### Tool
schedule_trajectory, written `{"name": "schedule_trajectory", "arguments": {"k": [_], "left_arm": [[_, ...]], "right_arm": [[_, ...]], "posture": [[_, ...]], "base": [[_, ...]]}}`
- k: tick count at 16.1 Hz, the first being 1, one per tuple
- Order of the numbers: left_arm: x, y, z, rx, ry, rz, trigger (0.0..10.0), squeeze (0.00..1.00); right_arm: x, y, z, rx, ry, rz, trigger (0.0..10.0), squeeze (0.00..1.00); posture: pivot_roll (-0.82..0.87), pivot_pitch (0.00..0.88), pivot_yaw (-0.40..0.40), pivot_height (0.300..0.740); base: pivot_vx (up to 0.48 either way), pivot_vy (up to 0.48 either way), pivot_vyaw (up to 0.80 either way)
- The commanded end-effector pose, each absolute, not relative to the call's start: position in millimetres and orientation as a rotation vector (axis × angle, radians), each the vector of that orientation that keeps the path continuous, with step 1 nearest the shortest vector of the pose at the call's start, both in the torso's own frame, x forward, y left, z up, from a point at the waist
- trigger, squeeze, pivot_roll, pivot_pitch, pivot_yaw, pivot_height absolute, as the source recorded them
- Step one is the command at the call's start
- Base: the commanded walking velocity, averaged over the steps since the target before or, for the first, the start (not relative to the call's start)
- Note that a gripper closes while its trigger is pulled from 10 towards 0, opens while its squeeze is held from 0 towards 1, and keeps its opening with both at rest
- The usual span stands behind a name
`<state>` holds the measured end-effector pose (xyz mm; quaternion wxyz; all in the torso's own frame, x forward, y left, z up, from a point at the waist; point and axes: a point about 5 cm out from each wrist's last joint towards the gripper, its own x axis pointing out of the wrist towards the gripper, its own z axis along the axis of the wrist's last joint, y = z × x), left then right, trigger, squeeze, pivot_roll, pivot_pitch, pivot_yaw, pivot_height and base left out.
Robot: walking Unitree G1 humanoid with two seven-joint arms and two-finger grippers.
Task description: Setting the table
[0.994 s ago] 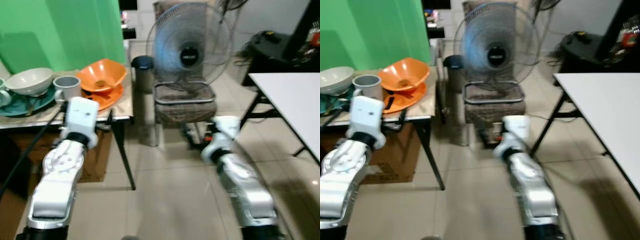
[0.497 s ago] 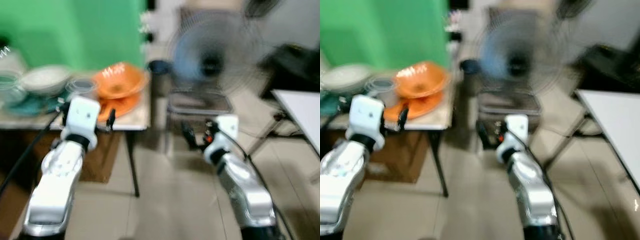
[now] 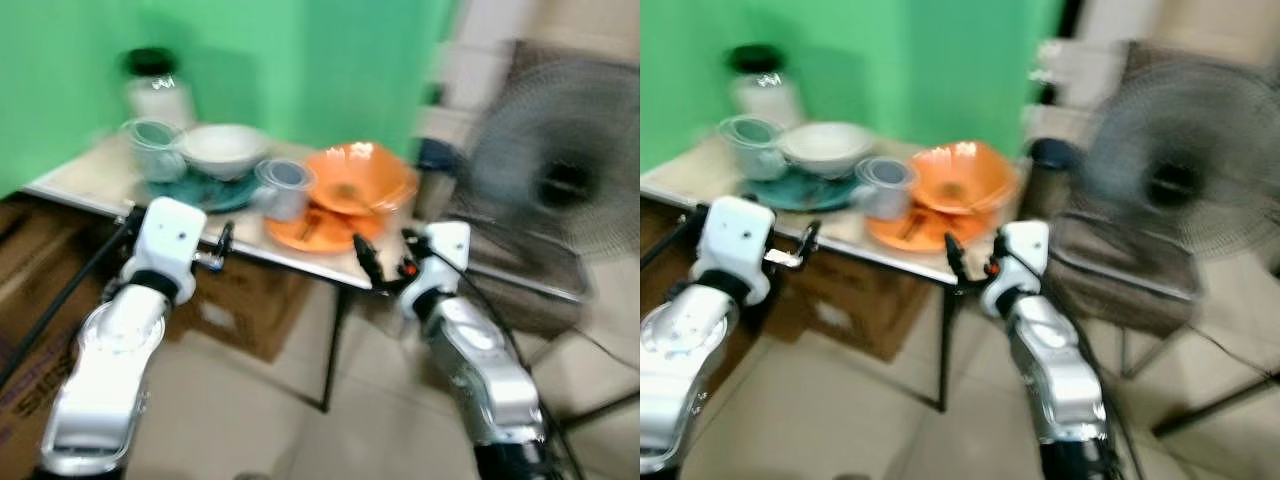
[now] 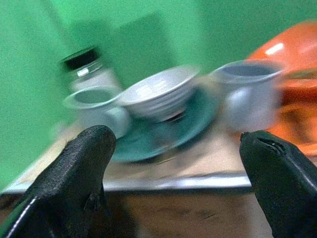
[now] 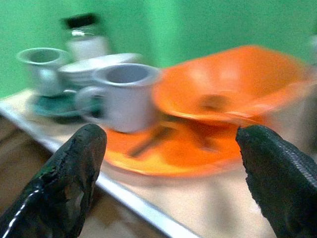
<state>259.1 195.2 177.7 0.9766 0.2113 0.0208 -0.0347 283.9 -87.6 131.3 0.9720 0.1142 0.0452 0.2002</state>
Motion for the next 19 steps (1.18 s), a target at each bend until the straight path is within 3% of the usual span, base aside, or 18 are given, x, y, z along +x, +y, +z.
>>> {"name": "schedule_trajectory", "arguments": {"k": [1, 5, 8, 19], "left_arm": [[260.9, 185.8, 180.9, 0.419, 0.024, -0.110, 10.0, 0.00], [266.1, 178.8, 183.5, 0.394, 0.011, -0.181, 10.0, 0.00], [269.0, 172.1, 184.5, 0.384, 0.002, -0.239, 10.0, 0.00], [271.9, 174.2, 189.7, 0.402, -0.007, -0.290, 10.0, 0.00]], "right_arm": [[285.5, -99.6, 133.9, 0.222, 0.085, 0.369, 10.0, 0.00], [290.2, -110.8, 148.4, 0.224, 0.077, 0.284, 10.0, 0.00], [289.8, -116.9, 167.5, 0.305, 0.039, 0.328, 10.0, 0.00], [310.4, -120.2, 182.2, 0.105, 0.135, 0.364, 10.0, 0.00]], "posture": [[0.20, 0.000, -0.030, 0.740], [0.19, 0.000, -0.014, 0.740], [0.18, 0.000, -0.003, 0.740], [0.18, 0.000, -0.006, 0.740]], "base": [[0.300, 0.000, 0.00], [0.301, 0.000, 0.00], [0.301, 0.000, 0.00], [0.304, 0.000, 0.00]]}}
